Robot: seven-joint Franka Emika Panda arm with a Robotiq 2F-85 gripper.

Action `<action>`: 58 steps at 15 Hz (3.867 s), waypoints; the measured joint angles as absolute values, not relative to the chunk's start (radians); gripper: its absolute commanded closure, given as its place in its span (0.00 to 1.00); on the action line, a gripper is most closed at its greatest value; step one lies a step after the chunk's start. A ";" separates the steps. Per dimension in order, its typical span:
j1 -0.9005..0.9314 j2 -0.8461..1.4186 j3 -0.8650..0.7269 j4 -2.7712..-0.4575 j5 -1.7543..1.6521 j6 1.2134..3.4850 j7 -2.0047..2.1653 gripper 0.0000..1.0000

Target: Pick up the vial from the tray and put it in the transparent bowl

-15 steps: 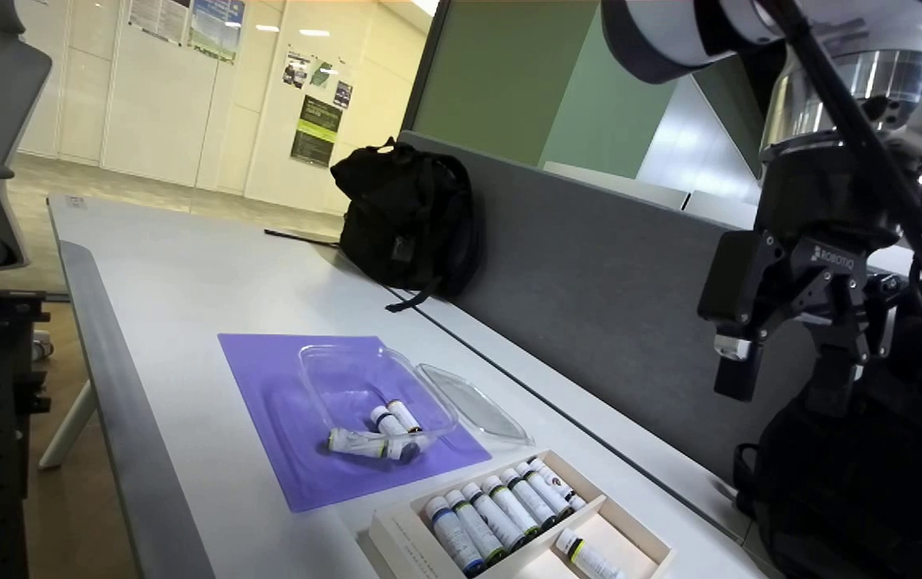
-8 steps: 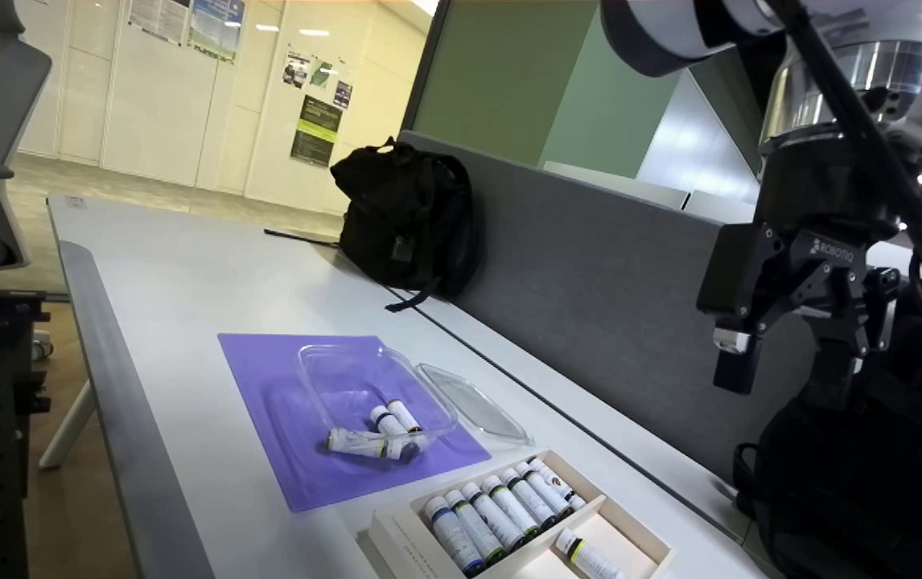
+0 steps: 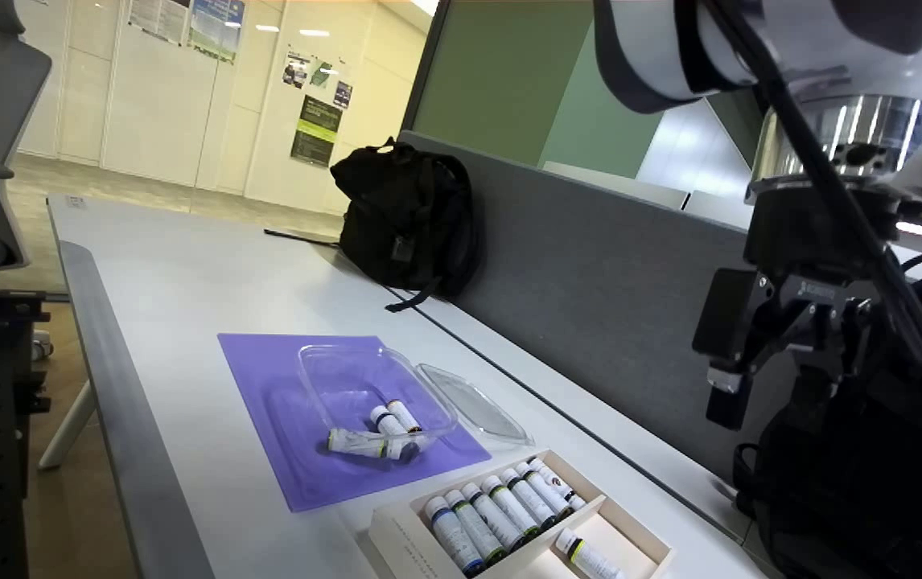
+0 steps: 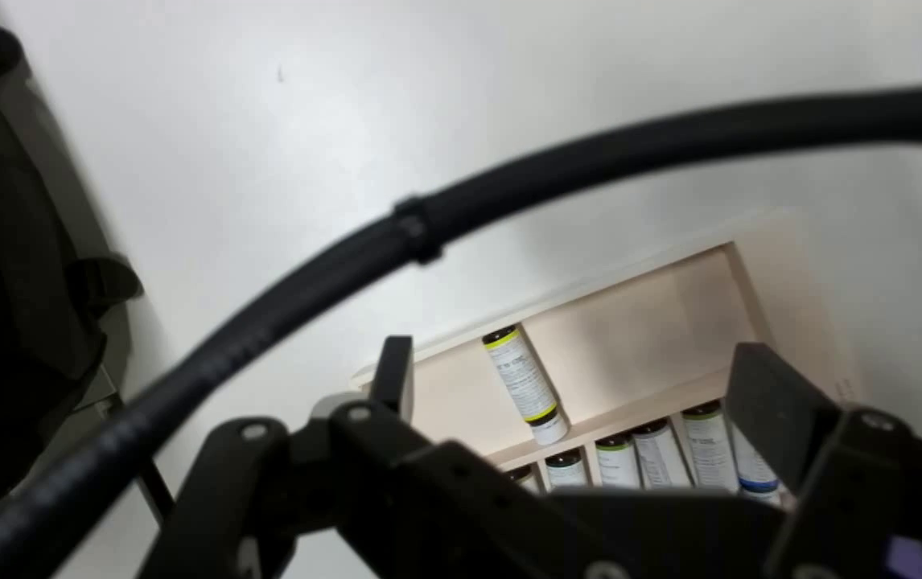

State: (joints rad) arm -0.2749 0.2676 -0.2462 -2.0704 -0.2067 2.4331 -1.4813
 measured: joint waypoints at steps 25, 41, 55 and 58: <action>-0.361 0.714 -0.083 -1.889 -0.138 2.601 -1.807 0.74; -0.370 0.678 -0.081 -1.661 -0.043 2.264 -1.630 0.93; -0.197 0.596 0.056 -1.647 0.002 1.764 -1.652 0.93; -0.191 0.611 0.069 -1.647 0.037 1.697 -1.683 0.93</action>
State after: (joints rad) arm -0.1907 0.6106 0.0690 -1.6466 0.0368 1.6969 -1.6830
